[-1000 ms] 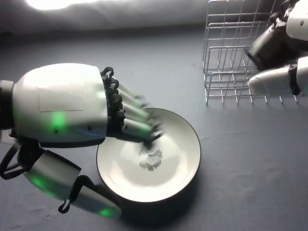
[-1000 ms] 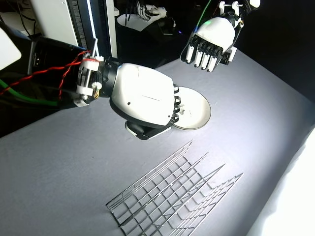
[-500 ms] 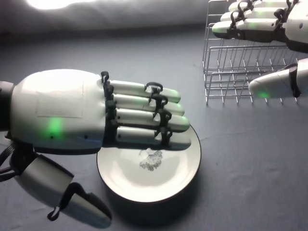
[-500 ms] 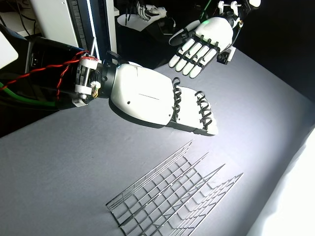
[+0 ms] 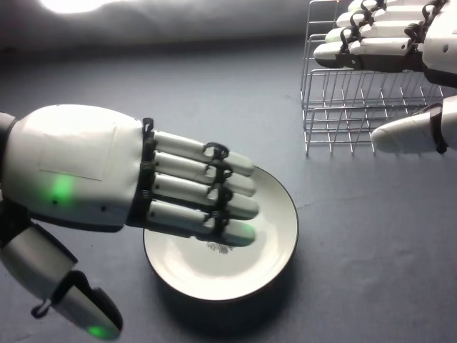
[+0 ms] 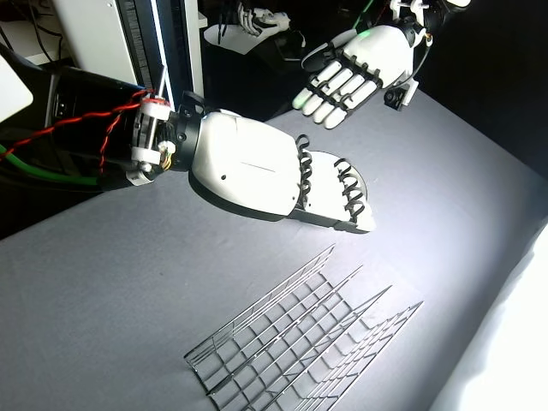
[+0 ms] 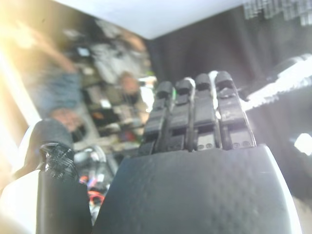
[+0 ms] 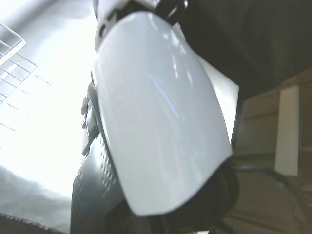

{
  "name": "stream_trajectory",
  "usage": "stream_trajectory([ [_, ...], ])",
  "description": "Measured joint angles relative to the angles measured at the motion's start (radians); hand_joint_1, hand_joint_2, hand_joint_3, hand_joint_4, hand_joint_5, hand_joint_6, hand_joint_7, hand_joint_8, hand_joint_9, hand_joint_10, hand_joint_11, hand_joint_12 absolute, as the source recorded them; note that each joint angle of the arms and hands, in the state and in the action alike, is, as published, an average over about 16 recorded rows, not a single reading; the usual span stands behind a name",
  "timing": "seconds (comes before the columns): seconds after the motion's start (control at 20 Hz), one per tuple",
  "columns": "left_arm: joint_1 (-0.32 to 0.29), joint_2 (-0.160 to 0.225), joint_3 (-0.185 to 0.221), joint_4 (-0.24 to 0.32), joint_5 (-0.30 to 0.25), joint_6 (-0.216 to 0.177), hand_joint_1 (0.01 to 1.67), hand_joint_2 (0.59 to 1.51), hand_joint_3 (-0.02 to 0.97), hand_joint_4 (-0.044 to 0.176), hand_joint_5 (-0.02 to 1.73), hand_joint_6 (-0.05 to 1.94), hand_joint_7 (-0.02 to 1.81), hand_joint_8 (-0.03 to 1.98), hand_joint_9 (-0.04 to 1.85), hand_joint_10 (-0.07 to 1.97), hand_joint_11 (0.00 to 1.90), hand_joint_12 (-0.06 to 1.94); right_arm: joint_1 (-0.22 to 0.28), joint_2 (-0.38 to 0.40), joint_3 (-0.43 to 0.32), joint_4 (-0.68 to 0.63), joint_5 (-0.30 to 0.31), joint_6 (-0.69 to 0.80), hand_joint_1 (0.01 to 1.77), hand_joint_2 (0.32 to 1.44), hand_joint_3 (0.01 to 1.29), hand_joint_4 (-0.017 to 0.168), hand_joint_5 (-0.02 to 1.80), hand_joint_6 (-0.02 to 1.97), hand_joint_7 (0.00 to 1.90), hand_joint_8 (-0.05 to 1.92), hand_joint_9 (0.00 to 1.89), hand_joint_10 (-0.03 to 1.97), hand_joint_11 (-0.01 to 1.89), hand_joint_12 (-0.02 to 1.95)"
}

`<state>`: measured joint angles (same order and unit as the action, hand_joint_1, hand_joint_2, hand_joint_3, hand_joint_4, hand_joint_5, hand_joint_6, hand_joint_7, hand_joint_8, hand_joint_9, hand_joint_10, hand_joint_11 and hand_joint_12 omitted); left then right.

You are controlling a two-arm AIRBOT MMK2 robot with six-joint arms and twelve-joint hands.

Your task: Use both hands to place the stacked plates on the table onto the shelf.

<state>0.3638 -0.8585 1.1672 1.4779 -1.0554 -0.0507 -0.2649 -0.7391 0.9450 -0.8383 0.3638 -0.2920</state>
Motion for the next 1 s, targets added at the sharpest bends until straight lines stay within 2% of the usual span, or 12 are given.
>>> stream_trajectory([
  [0.2, 0.0, -0.026, 0.048, 0.073, -0.018, -0.015, 0.02, 1.11, 0.013, -0.002, 0.05, 0.02, 0.02, -0.01, 0.02, 0.01, 0.02, -0.01, -0.01, 0.0, 0.001, -0.004, 0.012, -0.003, 0.02, 1.24, 0.02, 0.004, 0.09, 0.03, 0.07, 0.02, 0.04, 0.01, 0.02, 0.0],
  [0.45, 0.025, -0.053, 0.096, 0.144, -0.018, 0.007, 0.02, 1.109, 0.013, 0.001, 0.05, 0.02, 0.02, -0.01, 0.02, 0.01, 0.02, -0.01, -0.023, -0.001, 0.002, -0.01, 0.032, -0.007, 0.02, 1.25, 0.02, 0.004, 0.09, 0.03, 0.08, 0.02, 0.04, 0.01, 0.02, 0.0],
  [1.0, 0.084, -0.112, 0.181, 0.202, -0.001, 0.072, 0.02, 1.11, 0.012, 0.004, 0.05, 0.02, 0.03, 0.0, 0.02, 0.01, 0.02, -0.01, -0.047, -0.003, 0.002, -0.018, 0.082, -0.017, 0.02, 1.25, 0.02, 0.004, 0.09, 0.03, 0.07, 0.02, 0.03, 0.01, 0.03, 0.01],
])
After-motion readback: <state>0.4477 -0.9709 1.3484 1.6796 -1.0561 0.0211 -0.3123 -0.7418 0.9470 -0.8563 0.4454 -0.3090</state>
